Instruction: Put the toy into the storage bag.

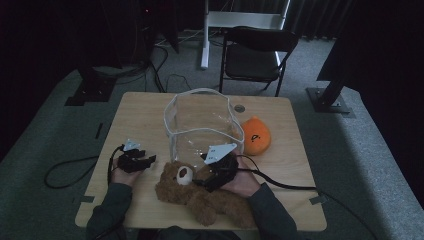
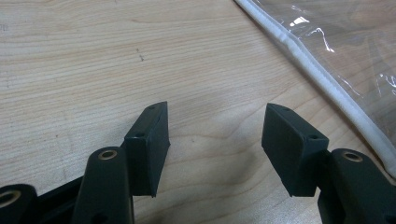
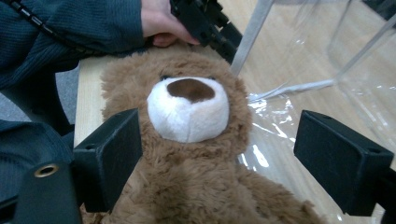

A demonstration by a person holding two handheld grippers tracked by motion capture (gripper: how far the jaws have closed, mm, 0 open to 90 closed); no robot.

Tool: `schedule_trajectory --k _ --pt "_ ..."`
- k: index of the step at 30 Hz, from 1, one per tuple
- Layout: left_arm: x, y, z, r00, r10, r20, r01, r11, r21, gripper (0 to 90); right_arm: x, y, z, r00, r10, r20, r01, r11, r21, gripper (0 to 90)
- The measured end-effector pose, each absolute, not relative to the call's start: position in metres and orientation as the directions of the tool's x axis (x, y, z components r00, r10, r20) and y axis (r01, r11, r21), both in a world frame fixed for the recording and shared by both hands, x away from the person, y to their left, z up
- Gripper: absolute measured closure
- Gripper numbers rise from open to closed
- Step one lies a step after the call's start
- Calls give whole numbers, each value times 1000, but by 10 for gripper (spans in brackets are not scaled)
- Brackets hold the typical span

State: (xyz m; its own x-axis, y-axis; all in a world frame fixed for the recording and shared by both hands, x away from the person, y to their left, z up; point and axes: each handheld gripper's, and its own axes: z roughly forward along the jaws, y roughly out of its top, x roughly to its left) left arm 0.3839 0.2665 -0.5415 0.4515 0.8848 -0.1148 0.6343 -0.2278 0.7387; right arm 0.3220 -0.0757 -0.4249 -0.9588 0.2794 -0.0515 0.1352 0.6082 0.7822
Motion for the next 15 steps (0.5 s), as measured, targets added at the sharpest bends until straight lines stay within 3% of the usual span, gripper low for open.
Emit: schedule_trajectory --k 15 --pt "384 266 -542 452 884 -119 635 -225 739 417 322 -58 -450 -971 239 -1 160 654 739 106"
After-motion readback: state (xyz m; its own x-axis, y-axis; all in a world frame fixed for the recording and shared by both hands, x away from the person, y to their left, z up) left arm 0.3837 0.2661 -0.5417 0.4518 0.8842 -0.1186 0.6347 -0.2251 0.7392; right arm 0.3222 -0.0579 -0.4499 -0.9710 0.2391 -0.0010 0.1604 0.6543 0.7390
